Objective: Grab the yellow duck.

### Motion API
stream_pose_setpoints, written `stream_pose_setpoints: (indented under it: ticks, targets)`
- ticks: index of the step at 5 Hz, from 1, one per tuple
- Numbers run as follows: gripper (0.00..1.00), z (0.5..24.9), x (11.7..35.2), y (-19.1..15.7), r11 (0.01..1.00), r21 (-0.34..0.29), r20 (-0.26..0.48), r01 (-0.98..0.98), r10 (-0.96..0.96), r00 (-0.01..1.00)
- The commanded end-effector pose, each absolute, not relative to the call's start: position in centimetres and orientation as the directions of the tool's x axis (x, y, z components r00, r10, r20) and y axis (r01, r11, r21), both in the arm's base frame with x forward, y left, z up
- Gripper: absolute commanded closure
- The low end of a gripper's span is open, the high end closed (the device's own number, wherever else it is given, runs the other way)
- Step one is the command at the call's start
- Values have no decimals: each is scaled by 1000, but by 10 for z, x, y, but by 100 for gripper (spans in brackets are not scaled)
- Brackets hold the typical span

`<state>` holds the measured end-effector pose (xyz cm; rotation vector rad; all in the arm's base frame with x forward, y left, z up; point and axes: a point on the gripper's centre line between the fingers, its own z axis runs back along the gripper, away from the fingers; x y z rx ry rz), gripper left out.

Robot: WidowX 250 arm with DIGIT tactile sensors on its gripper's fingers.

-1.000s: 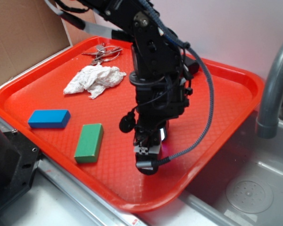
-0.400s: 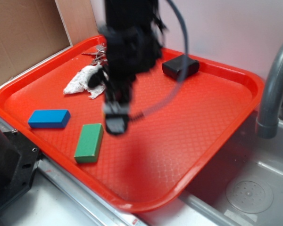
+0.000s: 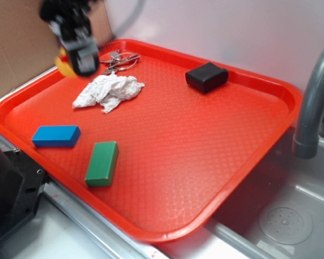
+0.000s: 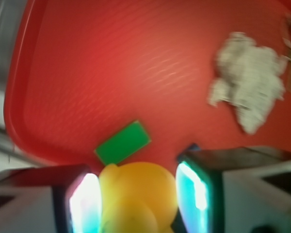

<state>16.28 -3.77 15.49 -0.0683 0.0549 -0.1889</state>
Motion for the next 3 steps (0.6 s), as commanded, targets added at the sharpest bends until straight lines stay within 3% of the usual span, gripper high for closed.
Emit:
stream_pose_setpoints:
  ticks: [1, 3]
  targets:
    - [100, 192, 159, -16, 1000, 11, -4, 5, -5, 1000]
    - [100, 195, 157, -14, 998, 38, 27, -54, 53, 998]
